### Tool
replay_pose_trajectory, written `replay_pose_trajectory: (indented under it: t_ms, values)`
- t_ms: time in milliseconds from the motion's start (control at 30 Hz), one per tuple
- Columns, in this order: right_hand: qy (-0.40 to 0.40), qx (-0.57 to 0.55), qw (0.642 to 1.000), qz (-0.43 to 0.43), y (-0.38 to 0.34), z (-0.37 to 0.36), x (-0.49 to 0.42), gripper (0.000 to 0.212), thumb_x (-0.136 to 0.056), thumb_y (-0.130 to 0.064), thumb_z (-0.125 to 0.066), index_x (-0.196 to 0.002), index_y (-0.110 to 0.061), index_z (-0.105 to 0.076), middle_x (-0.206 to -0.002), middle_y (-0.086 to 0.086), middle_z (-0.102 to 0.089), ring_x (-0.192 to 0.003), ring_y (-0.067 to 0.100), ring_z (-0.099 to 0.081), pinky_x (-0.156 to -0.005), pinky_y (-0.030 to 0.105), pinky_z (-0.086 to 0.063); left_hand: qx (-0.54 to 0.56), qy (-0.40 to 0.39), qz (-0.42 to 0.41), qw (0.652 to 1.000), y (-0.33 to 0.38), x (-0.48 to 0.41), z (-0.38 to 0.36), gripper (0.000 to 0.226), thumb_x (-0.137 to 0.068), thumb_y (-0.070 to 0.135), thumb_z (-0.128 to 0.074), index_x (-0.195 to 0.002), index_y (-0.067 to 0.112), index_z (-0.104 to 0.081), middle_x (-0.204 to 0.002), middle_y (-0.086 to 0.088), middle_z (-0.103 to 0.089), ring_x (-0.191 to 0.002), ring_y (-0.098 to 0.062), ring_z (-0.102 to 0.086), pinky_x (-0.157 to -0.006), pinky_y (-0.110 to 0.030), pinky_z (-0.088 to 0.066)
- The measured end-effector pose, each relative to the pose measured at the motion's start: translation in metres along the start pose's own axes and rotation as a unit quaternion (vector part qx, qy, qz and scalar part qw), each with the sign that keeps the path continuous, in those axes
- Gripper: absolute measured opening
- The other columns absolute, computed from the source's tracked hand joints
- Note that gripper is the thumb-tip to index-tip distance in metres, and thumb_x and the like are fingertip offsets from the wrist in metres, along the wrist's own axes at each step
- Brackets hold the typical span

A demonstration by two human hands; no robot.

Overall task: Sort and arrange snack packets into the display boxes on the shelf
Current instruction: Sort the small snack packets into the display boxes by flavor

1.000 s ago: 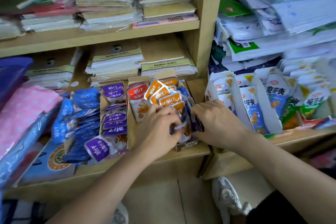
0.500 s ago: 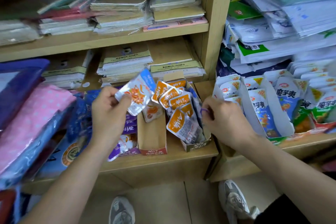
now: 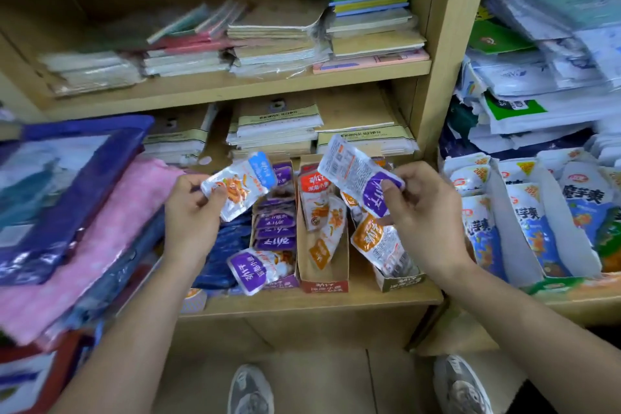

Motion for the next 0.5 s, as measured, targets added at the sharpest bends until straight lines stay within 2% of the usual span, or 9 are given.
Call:
replay_pose_trajectory:
  t_ms: [67,167,233,333,400,500]
  values:
    - [-0.004,0.003,1.0,-0.006,0.002,-0.008,-0.001,0.01,-0.096,-0.016,-0.065,-0.095,-0.023,-0.058,-0.089,-0.003,-0.071,-0.078,0.014,-0.073,-0.05,0.021,-0.055,-0.032,-0.006,0.004,0.999,-0.005,-0.002,0.0,0.033,-0.088,0.002,-0.071,-0.1,0.029,-0.057,-0.082,0.012,-0.073,-0.085,-0.023,-0.074,-0.077,-0.048,-0.059]
    - [-0.02,0.015,1.0,-0.009,0.005,-0.02,-0.002,0.024,-0.095,-0.014,-0.067,-0.088,-0.034,-0.056,-0.089,-0.004,-0.071,-0.081,0.012,-0.072,-0.055,0.035,-0.06,-0.144,-0.038,-0.05,0.988,0.003,-0.002,-0.007,0.042,-0.078,0.006,-0.078,-0.11,0.028,-0.063,-0.078,0.014,-0.072,-0.072,-0.012,-0.07,-0.073,-0.046,-0.06]
    - [-0.046,0.038,0.998,-0.011,0.008,-0.03,-0.002,0.025,-0.094,-0.015,-0.068,-0.087,-0.036,-0.056,-0.09,-0.003,-0.072,-0.082,0.012,-0.073,-0.058,0.039,-0.061,-0.196,-0.076,-0.07,0.975,0.006,0.0,-0.016,0.043,-0.071,0.022,-0.08,-0.112,0.031,-0.068,-0.08,0.013,-0.073,-0.068,-0.003,-0.064,-0.073,-0.044,-0.058]
    - [-0.088,0.087,0.992,-0.021,0.017,-0.044,0.0,0.015,-0.093,-0.019,-0.068,-0.089,-0.029,-0.057,-0.093,0.0,-0.074,-0.078,0.01,-0.073,-0.056,0.036,-0.062,-0.262,-0.123,-0.071,0.955,0.007,0.005,-0.029,0.038,-0.066,0.05,-0.073,-0.103,0.04,-0.07,-0.077,0.018,-0.072,-0.073,-0.003,-0.067,-0.069,-0.04,-0.057]
    - [-0.101,0.113,0.988,-0.017,0.019,-0.05,0.001,0.012,-0.093,-0.022,-0.068,-0.092,-0.027,-0.058,-0.096,-0.001,-0.075,-0.084,0.011,-0.073,-0.056,0.036,-0.062,-0.314,-0.12,-0.076,0.939,0.013,0.007,-0.034,0.04,-0.066,0.067,-0.069,-0.098,0.042,-0.071,-0.072,0.018,-0.069,-0.073,-0.003,-0.065,-0.065,-0.033,-0.052]
    - [-0.11,0.11,0.987,-0.024,0.021,-0.052,0.001,0.011,-0.094,-0.022,-0.069,-0.093,-0.025,-0.058,-0.097,0.0,-0.075,-0.087,0.012,-0.073,-0.055,0.033,-0.062,-0.371,-0.109,-0.088,0.918,0.019,0.004,-0.043,0.039,-0.079,0.069,-0.068,-0.104,0.039,-0.073,-0.068,0.014,-0.066,-0.079,-0.008,-0.066,-0.065,-0.03,-0.049]
Point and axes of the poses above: each hand's wrist, its own x-axis away from the middle knuckle, its own z-axis out of the back of the hand, y = z × x, the point moved 10 cm from there along -x, towards the middle knuckle
